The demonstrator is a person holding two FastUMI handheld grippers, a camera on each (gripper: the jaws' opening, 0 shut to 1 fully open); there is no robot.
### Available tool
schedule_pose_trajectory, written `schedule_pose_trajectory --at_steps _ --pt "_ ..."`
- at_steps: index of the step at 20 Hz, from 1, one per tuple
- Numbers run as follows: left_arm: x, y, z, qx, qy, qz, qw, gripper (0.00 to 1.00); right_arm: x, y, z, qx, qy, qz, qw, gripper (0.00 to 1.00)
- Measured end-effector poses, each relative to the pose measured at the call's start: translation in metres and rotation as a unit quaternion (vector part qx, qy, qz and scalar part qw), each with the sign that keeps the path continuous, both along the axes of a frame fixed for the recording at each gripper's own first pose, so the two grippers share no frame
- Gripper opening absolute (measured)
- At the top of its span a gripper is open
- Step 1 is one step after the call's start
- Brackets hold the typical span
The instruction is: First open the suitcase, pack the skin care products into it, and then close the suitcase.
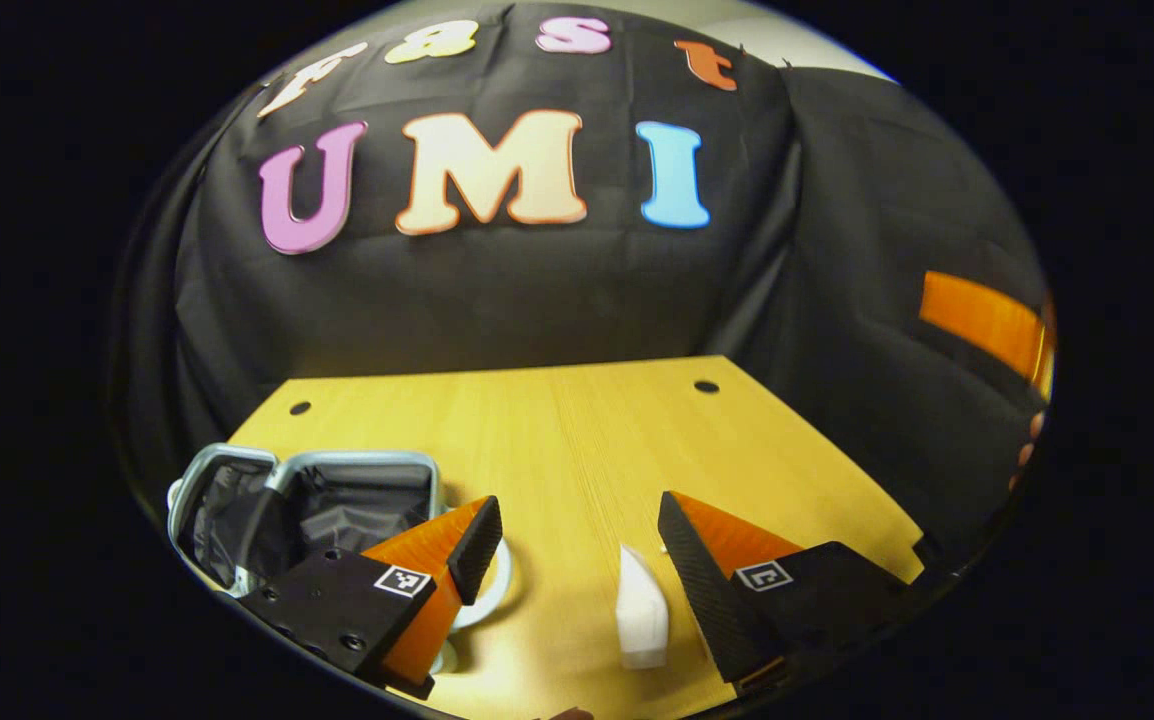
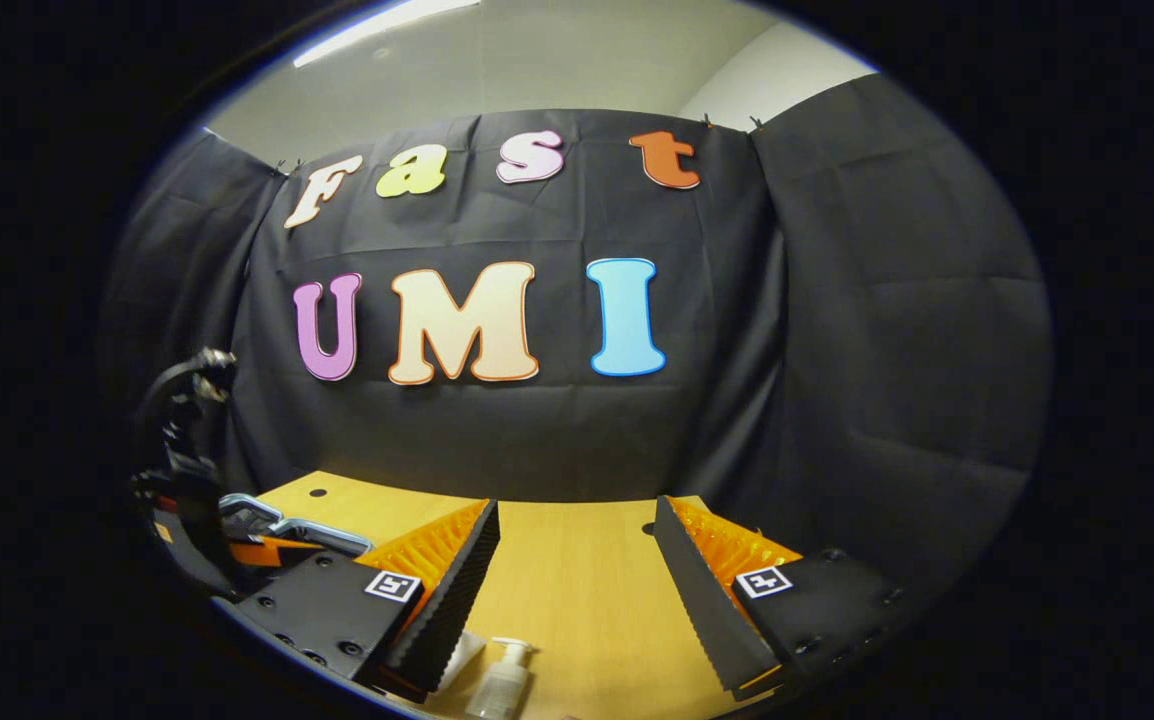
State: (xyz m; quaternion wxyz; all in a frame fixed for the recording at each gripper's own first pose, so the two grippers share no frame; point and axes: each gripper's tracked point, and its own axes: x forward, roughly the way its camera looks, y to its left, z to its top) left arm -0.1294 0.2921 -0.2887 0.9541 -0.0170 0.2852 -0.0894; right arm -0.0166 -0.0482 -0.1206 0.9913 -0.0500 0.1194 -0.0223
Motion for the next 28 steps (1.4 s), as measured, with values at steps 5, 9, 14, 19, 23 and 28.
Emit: schedule_pose_trajectory --at_steps 5,9,14,19,23,28 --pt "-0.017 -0.024 -0.065 0.009 0.073 -0.012 0.997 0.95 -0.017 -0.035 -0.005 -0.021 0.019 -0.018 0.999 0.98" --pt "-0.028 -0.040 -0.106 0.018 0.120 -0.020 0.992 0.94 -0.024 -0.055 -0.011 -0.023 0.033 -0.030 0.999 0.98" --pt "-0.042 -0.037 -0.153 0.034 0.175 -0.012 0.984 0.95 -0.028 -0.053 -0.032 -0.020 0.065 -0.023 0.997 0.99" --pt "-0.034 -0.042 -0.159 0.038 0.155 -0.032 0.987 0.77 -0.027 -0.034 -0.051 -0.015 0.090 -0.007 0.996 0.98" --pt "-0.031 -0.030 -0.161 0.018 0.178 0.004 0.984 0.26 -0.030 -0.014 -0.064 -0.008 0.112 0.008 0.994 0.99" --pt "-0.029 -0.028 -0.160 0.006 0.177 -0.017 0.984 0.09 -0.032 0.007 -0.097 0.016 0.165 0.018 0.986 0.98"
